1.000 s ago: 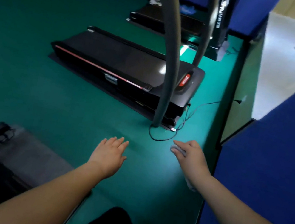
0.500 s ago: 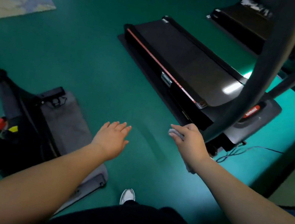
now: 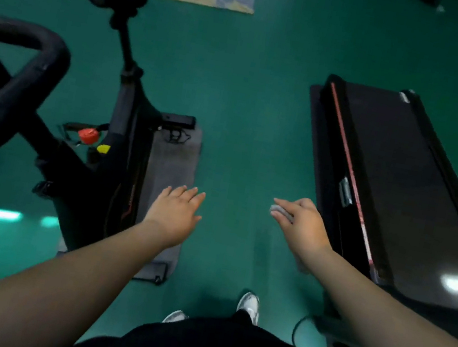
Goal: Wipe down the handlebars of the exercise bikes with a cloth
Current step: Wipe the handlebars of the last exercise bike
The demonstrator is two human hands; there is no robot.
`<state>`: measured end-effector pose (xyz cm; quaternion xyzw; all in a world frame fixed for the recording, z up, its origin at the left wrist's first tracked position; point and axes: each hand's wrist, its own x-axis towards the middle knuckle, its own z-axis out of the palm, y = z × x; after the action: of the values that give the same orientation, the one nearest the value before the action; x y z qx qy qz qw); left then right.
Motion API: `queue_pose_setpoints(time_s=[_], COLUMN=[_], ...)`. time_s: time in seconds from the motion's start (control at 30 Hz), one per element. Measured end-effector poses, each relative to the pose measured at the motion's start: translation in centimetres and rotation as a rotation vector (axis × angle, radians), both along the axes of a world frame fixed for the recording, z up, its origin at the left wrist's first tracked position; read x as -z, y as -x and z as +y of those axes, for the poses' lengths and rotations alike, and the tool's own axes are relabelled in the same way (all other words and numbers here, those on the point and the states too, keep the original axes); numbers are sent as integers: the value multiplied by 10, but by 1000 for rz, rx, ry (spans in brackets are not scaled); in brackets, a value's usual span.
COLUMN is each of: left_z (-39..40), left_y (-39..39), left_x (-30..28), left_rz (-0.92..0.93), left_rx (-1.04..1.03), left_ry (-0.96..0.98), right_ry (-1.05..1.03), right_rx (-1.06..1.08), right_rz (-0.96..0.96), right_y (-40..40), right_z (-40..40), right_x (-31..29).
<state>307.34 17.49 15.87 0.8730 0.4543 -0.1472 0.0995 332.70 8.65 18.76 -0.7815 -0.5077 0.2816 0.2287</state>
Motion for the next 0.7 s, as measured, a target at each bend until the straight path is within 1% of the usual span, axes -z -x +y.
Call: queue_pose_setpoints(time_s=[0.13,0.27,0.4,0.53,0.7], left_z=[3,6,12,34,68], left_y=[-8,-8,2,14,23], left_x=[-4,-7,-6,-1,2], left_rz=[-39,-51,-15,-2,-6], left_rx=[-206,-369,-480,-582,-633], left_ry=[-10,-23,-42,-39,-37], right_ry=[11,-12,-16,-36,-71], right_rx=[-190,-326,-428,-510,-580], right_rz=[-52,-48,-53,38,4], right_y=[-22,-26,-13,4,18], right_z=[51,92,136,179,235], right_x=[0,0,1,0,-2])
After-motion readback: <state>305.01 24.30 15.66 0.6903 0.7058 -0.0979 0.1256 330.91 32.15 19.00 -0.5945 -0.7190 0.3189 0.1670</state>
